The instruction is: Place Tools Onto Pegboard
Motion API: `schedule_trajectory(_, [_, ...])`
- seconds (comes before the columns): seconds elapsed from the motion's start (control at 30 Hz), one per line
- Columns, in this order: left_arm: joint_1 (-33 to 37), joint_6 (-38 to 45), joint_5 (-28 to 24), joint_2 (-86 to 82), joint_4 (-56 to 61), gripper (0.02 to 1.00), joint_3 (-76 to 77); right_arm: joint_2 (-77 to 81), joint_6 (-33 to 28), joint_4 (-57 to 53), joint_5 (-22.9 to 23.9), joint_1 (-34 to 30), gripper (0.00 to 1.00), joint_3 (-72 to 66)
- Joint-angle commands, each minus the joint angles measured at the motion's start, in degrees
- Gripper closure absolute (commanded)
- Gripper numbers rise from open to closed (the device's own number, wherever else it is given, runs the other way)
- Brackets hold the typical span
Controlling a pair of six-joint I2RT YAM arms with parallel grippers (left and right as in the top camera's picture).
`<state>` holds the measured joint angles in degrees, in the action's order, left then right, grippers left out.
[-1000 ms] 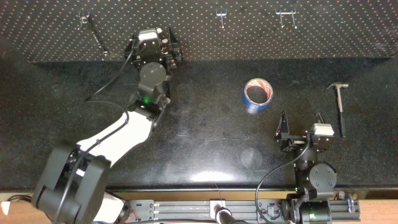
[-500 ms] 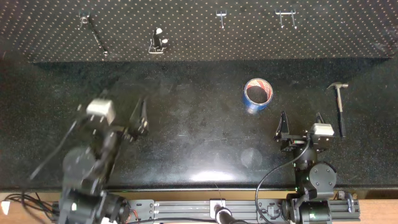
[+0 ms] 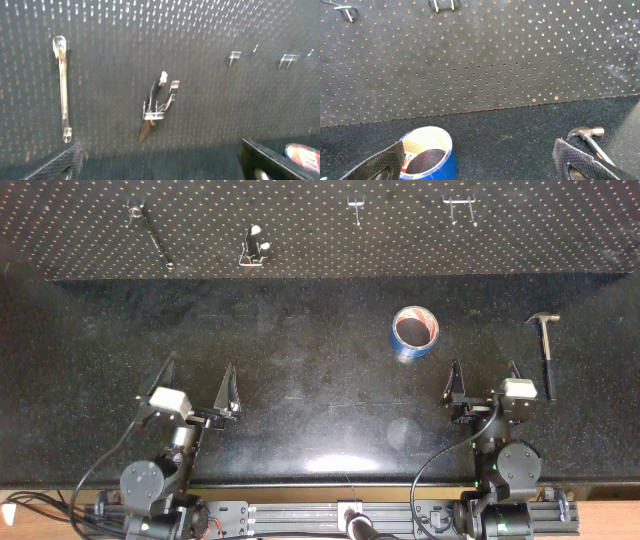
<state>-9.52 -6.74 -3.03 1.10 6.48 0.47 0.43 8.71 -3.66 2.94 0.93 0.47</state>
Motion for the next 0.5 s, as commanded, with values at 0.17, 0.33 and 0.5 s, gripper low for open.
schedule_trajectory(0.17, [0.2,-1.4,2.6,-0.9,-11.1,0.018,-0.2,-0.4,-0.4,-0.2,0.5,0.4,0.027,-0.2])
schedule_trajectory(0.33, [0.2,-1.4,2.6,-0.9,-11.1,0.018,-0.2,-0.4,-0.4,-0.2,0.5,0.5,0.027,-0.2])
schedule_trajectory(0.5, [0.2,-1.4,2.6,-0.9,-11.1,0.018,-0.2,-0.4,-0.4,-0.2,0.5,0.5,0.027,-0.2])
